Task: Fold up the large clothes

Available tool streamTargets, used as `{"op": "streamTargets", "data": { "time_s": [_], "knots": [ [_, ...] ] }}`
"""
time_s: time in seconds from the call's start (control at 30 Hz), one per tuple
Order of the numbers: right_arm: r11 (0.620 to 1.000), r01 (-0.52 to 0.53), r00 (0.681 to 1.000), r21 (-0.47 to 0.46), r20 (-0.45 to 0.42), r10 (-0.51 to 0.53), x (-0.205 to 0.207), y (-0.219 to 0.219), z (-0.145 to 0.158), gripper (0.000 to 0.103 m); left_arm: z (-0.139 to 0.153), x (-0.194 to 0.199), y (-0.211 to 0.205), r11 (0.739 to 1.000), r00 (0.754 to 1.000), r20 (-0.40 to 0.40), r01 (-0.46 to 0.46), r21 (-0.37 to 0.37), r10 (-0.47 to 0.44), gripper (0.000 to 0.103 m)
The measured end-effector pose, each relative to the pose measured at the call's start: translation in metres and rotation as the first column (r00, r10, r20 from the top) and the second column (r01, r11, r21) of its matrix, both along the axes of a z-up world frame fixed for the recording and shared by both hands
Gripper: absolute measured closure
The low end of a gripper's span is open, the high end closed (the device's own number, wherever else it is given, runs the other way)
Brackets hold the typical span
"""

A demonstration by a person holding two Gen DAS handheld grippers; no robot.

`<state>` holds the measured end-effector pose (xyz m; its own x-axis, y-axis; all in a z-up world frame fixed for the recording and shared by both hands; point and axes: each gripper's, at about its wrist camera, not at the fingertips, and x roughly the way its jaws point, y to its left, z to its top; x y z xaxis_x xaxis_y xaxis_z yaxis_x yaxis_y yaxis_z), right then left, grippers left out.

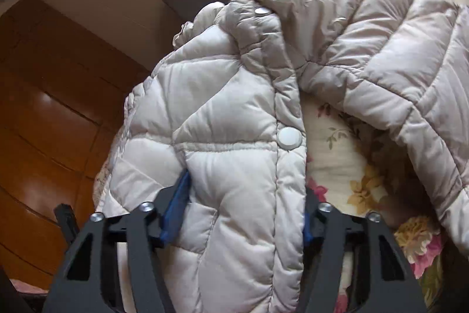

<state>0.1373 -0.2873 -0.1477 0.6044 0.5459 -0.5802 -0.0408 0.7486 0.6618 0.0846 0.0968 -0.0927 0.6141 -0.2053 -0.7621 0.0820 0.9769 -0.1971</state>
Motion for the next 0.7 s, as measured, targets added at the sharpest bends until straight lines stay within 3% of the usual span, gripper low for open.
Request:
{"op": "streamTargets", "data": {
  "time_s": [0.03,0.07,0.13,0.23,0.33,0.4,0.43,0.47,0.53,0.57,0.6,0.63,0.7],
  "knots": [
    [1.0,-0.019,1.0,-0.019,-0.004,0.019,0.001,0.006,0.007,0.077,0.002,0.0,-0.006,1.0,1.0,0.003,0.008,0.023,-0.008,0.077],
    [0.998,-0.017,1.0,-0.057,0.007,0.017,0.0,0.008,0.019,0.083,0.003,-0.001,-0.007,0.999,1.0,0.001,0.019,0.028,-0.019,0.082],
    [0.988,0.014,0.999,-0.156,0.053,-0.005,-0.009,0.007,0.055,0.086,0.013,-0.006,-0.008,0.998,0.999,-0.002,0.038,0.046,-0.038,0.091],
    [0.937,0.062,0.993,-0.343,0.114,-0.024,-0.027,-0.001,0.103,0.086,0.023,-0.021,0.002,0.998,0.998,-0.038,0.055,-0.003,-0.055,0.092],
    [0.892,0.003,1.0,-0.453,0.029,0.011,-0.025,-0.001,0.09,0.085,0.006,-0.031,0.002,0.997,0.995,-0.077,0.069,0.02,-0.067,0.092],
    [0.86,-0.052,0.996,-0.507,-0.089,0.008,-0.015,0.005,0.049,0.072,0.002,-0.036,-0.005,0.991,0.995,-0.035,0.1,0.093,-0.097,0.091],
    [0.851,-0.059,0.99,-0.521,-0.138,-0.016,-0.014,0.004,0.031,0.06,0.005,-0.037,-0.007,0.988,0.994,-0.021,0.11,0.11,-0.108,0.09],
    [0.857,-0.055,0.989,-0.512,-0.148,-0.025,-0.016,0.002,0.02,0.056,0.01,-0.035,-0.007,0.987,0.993,-0.013,0.116,0.115,-0.115,0.087],
    [0.862,-0.027,0.991,-0.506,-0.129,-0.044,-0.017,-0.006,0.026,0.053,0.019,-0.031,0.0,0.987,0.994,-0.011,0.11,0.12,-0.109,0.073],
    [0.862,0.007,0.994,-0.508,-0.092,-0.062,-0.019,-0.01,0.037,0.048,0.026,-0.027,0.007,0.989,0.995,-0.007,0.095,0.11,-0.095,0.067],
    [0.865,0.05,0.996,-0.499,-0.043,-0.083,-0.024,-0.014,0.048,0.043,0.034,-0.025,0.014,0.993,0.997,0.01,0.071,0.096,-0.072,0.052],
    [0.869,0.098,0.994,-0.484,0.009,-0.107,-0.026,-0.019,0.062,0.033,0.04,-0.024,0.019,0.995,0.998,0.03,0.051,0.083,-0.054,0.043],
    [0.863,0.183,0.983,-0.47,0.113,-0.147,-0.028,-0.02,0.092,0.028,0.061,-0.015,0.032,0.999,0.997,0.081,0.003,0.044,-0.007,0.04]
  ]
}}
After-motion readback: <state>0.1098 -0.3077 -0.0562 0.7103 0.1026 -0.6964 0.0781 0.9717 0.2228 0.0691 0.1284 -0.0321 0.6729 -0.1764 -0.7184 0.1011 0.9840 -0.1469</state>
